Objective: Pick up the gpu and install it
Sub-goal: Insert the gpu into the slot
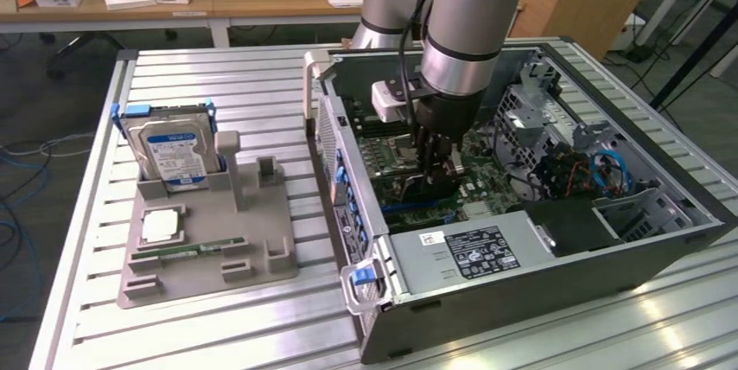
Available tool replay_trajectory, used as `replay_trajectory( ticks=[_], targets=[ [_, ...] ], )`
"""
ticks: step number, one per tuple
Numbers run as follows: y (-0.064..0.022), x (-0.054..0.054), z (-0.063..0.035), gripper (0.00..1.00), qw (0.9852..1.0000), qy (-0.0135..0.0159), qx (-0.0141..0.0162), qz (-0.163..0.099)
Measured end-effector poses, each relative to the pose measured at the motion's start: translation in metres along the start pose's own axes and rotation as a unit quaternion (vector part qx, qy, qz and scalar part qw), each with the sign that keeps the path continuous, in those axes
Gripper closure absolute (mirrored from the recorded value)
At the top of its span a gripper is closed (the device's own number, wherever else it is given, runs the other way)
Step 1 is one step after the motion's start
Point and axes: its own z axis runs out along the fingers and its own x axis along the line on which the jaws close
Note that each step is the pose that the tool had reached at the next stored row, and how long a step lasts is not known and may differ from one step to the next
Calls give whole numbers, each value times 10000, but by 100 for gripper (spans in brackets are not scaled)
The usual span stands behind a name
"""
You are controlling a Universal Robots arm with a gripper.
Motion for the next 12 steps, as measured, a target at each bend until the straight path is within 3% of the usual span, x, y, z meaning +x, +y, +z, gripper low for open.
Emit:
replay_trajectory(
  ticks=[12],
  targets=[
    [0, 0, -15, 74, 10000, -13, 1, 1]
  ],
)
